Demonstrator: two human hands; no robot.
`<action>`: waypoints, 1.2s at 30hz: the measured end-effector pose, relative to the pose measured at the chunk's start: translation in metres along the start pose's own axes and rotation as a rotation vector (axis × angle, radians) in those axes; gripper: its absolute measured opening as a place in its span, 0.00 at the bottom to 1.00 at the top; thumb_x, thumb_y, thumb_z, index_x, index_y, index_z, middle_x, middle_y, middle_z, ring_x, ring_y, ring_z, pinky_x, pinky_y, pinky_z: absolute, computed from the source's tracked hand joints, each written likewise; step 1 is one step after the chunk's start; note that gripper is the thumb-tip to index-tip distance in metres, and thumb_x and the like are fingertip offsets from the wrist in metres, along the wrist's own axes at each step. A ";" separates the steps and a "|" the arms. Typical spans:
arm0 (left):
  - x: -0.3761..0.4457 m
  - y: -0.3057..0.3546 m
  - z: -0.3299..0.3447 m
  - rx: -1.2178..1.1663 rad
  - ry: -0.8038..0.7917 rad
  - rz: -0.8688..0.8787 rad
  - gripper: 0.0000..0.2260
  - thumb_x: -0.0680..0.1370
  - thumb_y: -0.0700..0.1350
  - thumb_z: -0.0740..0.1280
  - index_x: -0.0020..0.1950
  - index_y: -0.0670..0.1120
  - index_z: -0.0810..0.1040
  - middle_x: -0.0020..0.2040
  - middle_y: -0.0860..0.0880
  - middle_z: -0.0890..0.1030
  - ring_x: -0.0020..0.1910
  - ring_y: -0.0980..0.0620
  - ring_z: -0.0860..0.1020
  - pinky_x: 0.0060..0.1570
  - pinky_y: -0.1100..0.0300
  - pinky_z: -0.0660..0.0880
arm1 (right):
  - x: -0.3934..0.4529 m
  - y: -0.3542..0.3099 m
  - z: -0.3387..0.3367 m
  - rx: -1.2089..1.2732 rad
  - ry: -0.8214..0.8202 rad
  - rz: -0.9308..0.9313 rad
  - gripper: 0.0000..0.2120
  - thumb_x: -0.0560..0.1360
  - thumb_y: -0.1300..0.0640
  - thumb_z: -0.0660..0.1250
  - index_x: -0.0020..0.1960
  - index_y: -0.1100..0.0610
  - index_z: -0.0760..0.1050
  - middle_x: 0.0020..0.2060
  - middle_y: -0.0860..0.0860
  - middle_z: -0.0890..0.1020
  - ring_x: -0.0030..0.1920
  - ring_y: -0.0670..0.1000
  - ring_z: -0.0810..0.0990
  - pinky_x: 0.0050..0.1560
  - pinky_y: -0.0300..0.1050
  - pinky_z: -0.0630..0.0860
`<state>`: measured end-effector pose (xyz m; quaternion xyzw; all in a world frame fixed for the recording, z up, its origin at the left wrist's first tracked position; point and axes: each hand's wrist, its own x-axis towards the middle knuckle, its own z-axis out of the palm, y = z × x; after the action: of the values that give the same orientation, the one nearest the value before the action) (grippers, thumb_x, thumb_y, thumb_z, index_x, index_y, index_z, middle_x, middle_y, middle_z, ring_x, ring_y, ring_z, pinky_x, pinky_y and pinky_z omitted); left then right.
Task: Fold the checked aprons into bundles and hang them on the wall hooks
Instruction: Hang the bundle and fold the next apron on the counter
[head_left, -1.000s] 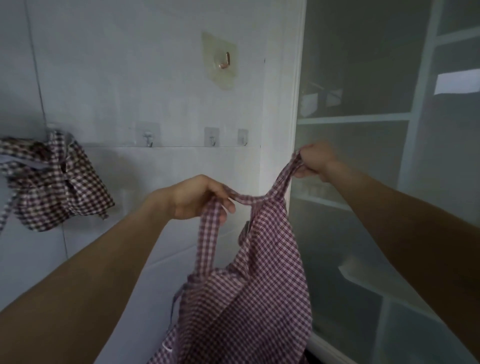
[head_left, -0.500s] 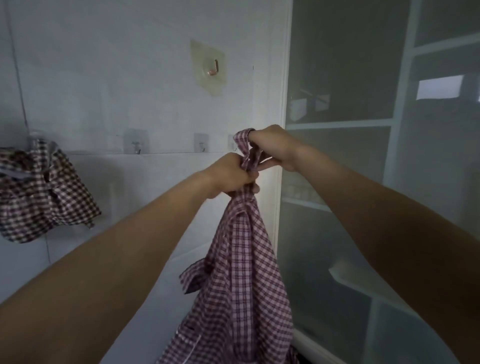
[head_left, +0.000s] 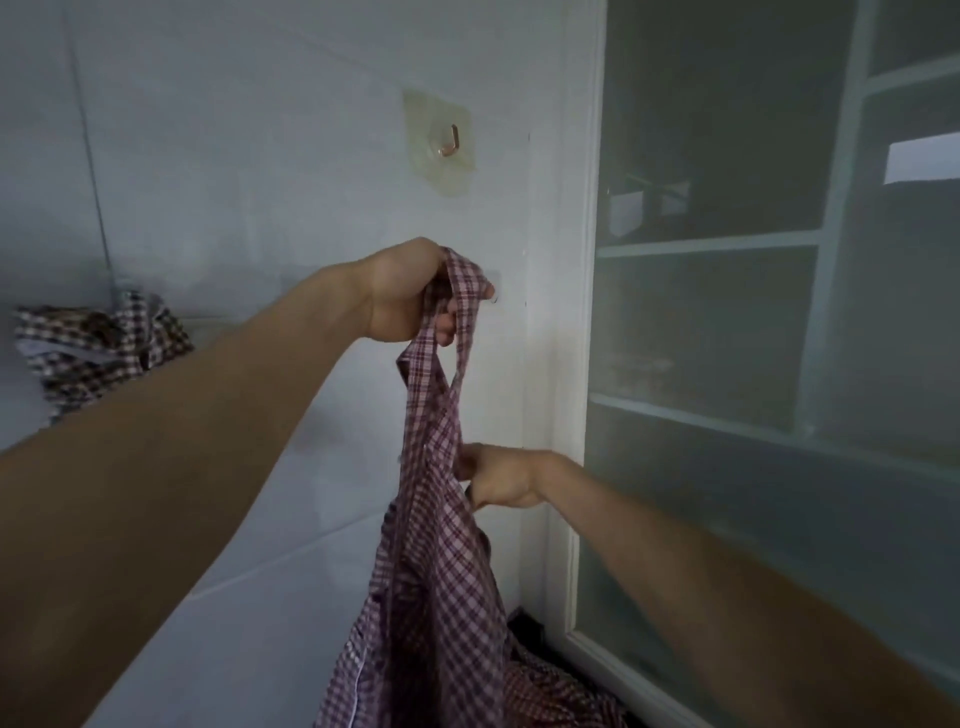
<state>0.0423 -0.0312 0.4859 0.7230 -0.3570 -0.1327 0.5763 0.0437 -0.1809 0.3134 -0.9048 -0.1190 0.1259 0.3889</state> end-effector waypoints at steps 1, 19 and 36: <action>0.000 0.002 -0.003 0.000 -0.009 -0.001 0.21 0.82 0.38 0.54 0.37 0.41 0.83 0.35 0.43 0.72 0.23 0.51 0.67 0.25 0.62 0.67 | 0.005 -0.001 0.009 -0.092 -0.029 -0.014 0.32 0.76 0.68 0.69 0.77 0.58 0.63 0.74 0.54 0.69 0.72 0.55 0.69 0.72 0.50 0.69; 0.000 -0.054 -0.086 0.049 0.115 -0.282 0.19 0.85 0.50 0.53 0.60 0.38 0.76 0.58 0.35 0.79 0.56 0.34 0.79 0.57 0.39 0.75 | -0.097 0.042 -0.150 0.155 0.715 0.339 0.07 0.81 0.57 0.67 0.47 0.61 0.77 0.37 0.56 0.82 0.27 0.50 0.82 0.30 0.47 0.83; 0.039 -0.026 -0.023 -0.585 0.136 0.013 0.15 0.83 0.46 0.55 0.63 0.40 0.73 0.62 0.37 0.80 0.58 0.37 0.81 0.64 0.40 0.73 | -0.184 -0.039 -0.188 0.708 0.708 -0.288 0.16 0.73 0.47 0.68 0.50 0.59 0.79 0.44 0.53 0.85 0.42 0.48 0.85 0.43 0.44 0.83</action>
<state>0.0936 -0.0378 0.4771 0.5311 -0.2688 -0.1775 0.7837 -0.0739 -0.3391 0.4922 -0.6793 -0.0535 -0.2103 0.7011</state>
